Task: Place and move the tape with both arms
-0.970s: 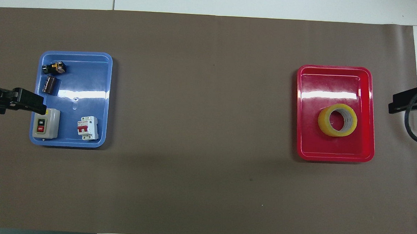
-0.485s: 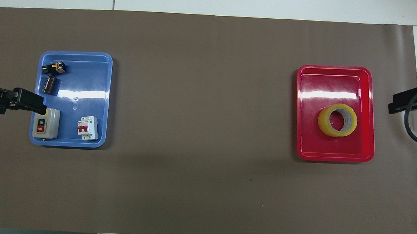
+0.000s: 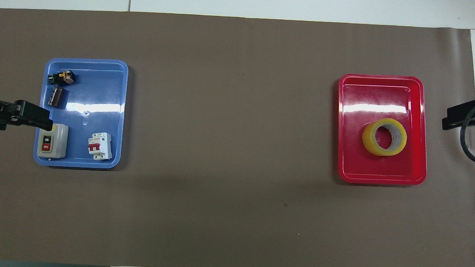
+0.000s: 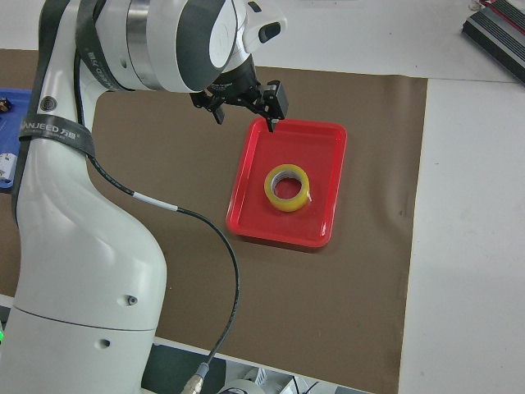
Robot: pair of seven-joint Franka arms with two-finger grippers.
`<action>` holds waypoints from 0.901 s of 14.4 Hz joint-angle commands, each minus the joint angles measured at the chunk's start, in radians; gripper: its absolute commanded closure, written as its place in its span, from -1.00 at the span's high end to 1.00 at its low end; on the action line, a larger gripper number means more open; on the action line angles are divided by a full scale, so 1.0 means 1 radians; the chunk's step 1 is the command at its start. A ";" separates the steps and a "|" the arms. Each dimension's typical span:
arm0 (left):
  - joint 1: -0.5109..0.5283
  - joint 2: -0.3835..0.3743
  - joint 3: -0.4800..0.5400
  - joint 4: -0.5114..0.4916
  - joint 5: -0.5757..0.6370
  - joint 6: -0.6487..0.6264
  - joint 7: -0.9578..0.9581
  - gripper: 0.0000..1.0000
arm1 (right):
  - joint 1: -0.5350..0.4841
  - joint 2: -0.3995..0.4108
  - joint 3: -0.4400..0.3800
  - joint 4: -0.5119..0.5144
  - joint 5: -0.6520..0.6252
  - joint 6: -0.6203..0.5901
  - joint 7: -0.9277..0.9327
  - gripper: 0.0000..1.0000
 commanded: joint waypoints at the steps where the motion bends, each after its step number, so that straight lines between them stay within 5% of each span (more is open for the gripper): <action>1: 0.017 -0.015 -0.010 -0.019 0.001 0.007 0.013 1.00 | -0.005 -0.008 0.004 -0.015 -0.013 0.018 -0.006 1.00; 13: 0.017 -0.015 -0.010 -0.019 0.001 0.007 0.013 1.00 | -0.005 -0.021 0.004 -0.044 -0.028 0.064 -0.012 1.00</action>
